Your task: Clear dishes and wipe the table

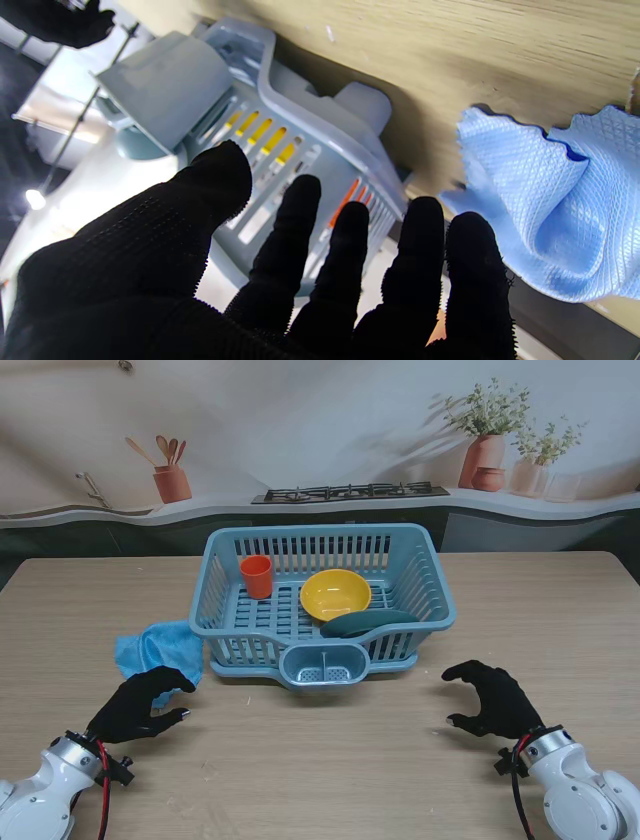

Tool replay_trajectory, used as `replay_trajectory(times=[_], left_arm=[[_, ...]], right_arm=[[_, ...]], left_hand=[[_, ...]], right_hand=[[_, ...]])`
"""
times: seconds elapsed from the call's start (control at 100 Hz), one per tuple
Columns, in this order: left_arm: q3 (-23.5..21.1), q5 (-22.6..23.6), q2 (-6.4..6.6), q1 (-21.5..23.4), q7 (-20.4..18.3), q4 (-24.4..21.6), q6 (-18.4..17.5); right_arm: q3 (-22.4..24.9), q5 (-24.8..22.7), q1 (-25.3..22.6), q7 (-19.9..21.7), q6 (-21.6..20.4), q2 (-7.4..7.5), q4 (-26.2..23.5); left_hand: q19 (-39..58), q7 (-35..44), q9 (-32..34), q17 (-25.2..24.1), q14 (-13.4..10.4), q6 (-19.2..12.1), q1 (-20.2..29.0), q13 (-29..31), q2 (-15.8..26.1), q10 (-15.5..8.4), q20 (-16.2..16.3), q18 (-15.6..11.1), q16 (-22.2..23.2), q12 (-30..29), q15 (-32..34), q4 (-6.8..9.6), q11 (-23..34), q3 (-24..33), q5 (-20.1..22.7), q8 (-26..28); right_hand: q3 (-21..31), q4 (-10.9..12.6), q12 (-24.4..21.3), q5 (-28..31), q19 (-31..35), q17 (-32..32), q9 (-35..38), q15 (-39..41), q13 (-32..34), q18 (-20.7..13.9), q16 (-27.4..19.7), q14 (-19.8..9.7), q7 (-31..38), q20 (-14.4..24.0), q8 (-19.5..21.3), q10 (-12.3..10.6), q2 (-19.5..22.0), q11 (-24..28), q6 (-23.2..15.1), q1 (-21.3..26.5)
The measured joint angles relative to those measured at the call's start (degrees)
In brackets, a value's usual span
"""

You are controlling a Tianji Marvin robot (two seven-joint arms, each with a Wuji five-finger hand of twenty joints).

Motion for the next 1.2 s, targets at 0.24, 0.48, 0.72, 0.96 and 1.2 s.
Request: replay_trajectory(times=[0.24, 0.48, 0.72, 0.96, 1.2], left_arm=[[-0.24, 0.49, 0.03, 0.31, 0.24, -0.14, 0.09], [-0.43, 0.75, 0.03, 0.74, 0.51, -0.3, 0.19], [-0.28, -0.97, 0.0, 0.93, 0.37, -0.52, 0.22], [-0.29, -0.56, -0.08, 0.81, 1.23, -0.31, -0.61], [-0.29, -0.75, -0.1, 0.68, 1.25, -0.15, -0.98]], right_arm=[[0.01, 0.27, -0.14, 0.39, 0.01, 0.0, -0.21], [0.07, 0.38, -0.27, 0.41, 0.01, 0.0, -0.34], [0.15, 0.61, -0.52, 1.09, -0.13, 0.03, -0.6], [0.3, 0.52, -0.73, 2.49, -1.04, 0.23, -0.6], [0.31, 0.38, -0.99, 3.71, -1.49, 0.59, -0.64]], left_hand=[[-0.01, 0.0, -0.01, -0.29, -0.55, -0.03, 0.0, -0.01, 0.0, -0.67, -0.04, -0.01, -0.01, -0.08, -0.5, 0.0, -0.41, 0.0, 0.01, 0.0], [-0.01, 0.0, -0.01, -0.59, -0.58, -0.03, 0.0, -0.01, 0.08, -0.77, -0.04, -0.02, -0.01, -0.11, -0.46, 0.0, -0.56, -0.01, 0.01, 0.0], [0.16, 0.0, 0.01, -0.17, -0.58, -0.03, 0.0, -0.01, 0.78, -0.77, -0.05, -0.02, -0.02, -0.12, 0.12, 0.0, -0.56, -0.03, 0.01, 0.0], [0.16, 0.0, 0.01, -0.19, -0.58, -0.03, 0.0, -0.01, 0.78, -0.77, -0.05, -0.08, -0.02, -0.12, 0.12, 0.0, -0.56, -0.03, 0.02, 0.0], [0.16, 0.0, 0.01, -0.33, -0.58, -0.03, 0.0, -0.01, 0.78, -0.77, -0.07, -0.46, -0.02, -0.12, 0.12, 0.0, -0.56, -0.03, 0.02, 0.0]], right_hand=[[-0.05, 0.0, 0.0, -0.01, -0.39, -0.53, -0.66, 0.0, -0.82, -0.02, 0.0, 0.0, -0.07, 0.6, -0.62, 0.34, 0.09, -0.02, 0.0, 0.0], [-0.57, 0.0, 0.0, -0.01, -1.01, -0.66, -0.67, 0.0, -0.9, -0.02, 0.0, -0.01, -0.08, 0.66, -0.66, 0.5, 0.1, -0.02, 0.0, 0.01], [-0.58, 0.0, 0.0, -0.01, -1.2, -1.38, -0.66, -0.06, -1.4, -0.03, 0.0, -0.01, -0.63, 0.71, -1.18, 0.52, 0.1, -0.02, 0.0, 0.01], [-0.59, 0.0, 1.43, -0.69, -2.33, -2.77, -2.8, 0.31, -2.13, -0.02, 0.06, -0.02, -1.27, 2.08, -1.9, 0.7, 0.11, 2.82, 0.0, 0.01], [-0.68, 0.0, 2.19, -1.33, -4.87, -4.81, -5.61, 0.6, -4.53, -0.03, 0.66, -0.1, 1.87, 3.17, 1.42, 0.79, 0.11, 3.41, 0.0, 0.01]])
